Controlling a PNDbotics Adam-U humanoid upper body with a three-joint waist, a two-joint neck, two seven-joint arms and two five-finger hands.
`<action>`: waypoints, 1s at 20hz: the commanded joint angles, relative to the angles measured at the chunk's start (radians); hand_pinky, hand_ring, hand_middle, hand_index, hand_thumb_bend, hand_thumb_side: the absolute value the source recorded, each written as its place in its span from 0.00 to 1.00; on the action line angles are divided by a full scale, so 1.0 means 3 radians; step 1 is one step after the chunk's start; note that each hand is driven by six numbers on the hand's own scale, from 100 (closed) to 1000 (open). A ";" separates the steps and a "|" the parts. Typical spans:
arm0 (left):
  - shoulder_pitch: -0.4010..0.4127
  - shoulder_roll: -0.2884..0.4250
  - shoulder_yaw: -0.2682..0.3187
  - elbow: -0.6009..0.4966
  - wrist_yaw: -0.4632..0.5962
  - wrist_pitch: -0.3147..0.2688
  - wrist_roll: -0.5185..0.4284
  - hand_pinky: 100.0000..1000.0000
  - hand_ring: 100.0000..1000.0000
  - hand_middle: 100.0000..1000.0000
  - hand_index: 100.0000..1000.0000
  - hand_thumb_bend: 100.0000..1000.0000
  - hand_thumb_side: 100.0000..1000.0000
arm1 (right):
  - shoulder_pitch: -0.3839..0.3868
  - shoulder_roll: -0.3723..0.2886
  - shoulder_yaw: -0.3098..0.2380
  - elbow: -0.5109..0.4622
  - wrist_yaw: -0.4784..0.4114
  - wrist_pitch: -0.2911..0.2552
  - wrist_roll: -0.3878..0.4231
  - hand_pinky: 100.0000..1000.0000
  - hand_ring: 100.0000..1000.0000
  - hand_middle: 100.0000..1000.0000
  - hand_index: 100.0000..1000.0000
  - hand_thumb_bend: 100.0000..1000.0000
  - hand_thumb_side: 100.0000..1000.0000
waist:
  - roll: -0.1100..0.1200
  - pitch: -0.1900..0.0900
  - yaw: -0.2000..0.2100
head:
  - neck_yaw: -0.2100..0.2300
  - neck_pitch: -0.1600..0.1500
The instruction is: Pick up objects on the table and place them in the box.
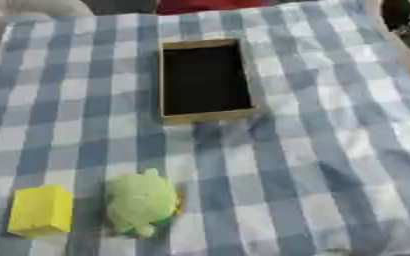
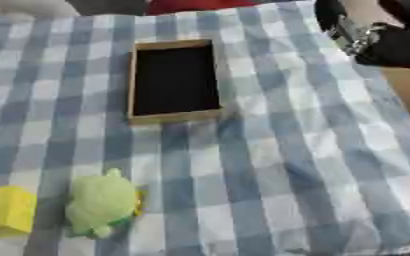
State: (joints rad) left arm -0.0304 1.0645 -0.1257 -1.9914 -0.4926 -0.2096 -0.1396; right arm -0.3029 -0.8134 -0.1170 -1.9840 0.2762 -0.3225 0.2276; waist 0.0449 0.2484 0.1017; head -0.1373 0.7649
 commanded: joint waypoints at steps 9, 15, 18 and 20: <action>-0.0036 0.0063 0.0050 -0.0029 0.0006 0.0035 0.0018 0.95 0.92 0.72 0.86 0.73 0.10 | -0.0043 -0.0069 -0.0063 -0.0053 -0.0065 0.0085 -0.0014 0.55 0.72 0.68 0.78 0.00 0.94 | -0.0005 -0.0061 -0.0008 | 0.0148 0.0017; -0.0059 0.0072 0.0014 -0.0029 0.0009 0.0096 -0.0043 0.95 0.92 0.72 0.86 0.73 0.14 | -0.0047 -0.0060 -0.0051 -0.0053 0.0025 0.0095 -0.0053 0.55 0.72 0.68 0.77 0.00 0.96 | -0.0007 -0.0061 -0.0015 | 0.0164 0.0017; -0.0083 0.0080 -0.0037 -0.0029 0.0046 0.0147 -0.0112 0.95 0.92 0.72 0.86 0.71 0.18 | -0.0050 -0.0054 -0.0043 -0.0053 0.0035 0.0094 -0.0057 0.55 0.71 0.68 0.77 0.00 0.96 | -0.0007 -0.0059 -0.0025 | 0.0166 0.0017; -0.0097 0.0085 -0.0078 -0.0029 0.0078 0.0194 -0.0168 0.96 0.92 0.73 0.87 0.70 0.20 | -0.0053 -0.0050 -0.0040 -0.0053 0.0036 0.0092 -0.0055 0.55 0.72 0.68 0.77 0.00 0.96 | -0.0006 -0.0057 -0.0031 | 0.0165 0.0017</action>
State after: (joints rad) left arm -0.0481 1.0639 -0.1527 -1.9914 -0.4777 -0.1579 -0.1804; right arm -0.3076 -0.8096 -0.1222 -1.9840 0.2803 -0.2940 0.2150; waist 0.0440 0.2471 0.0922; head -0.0897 0.7649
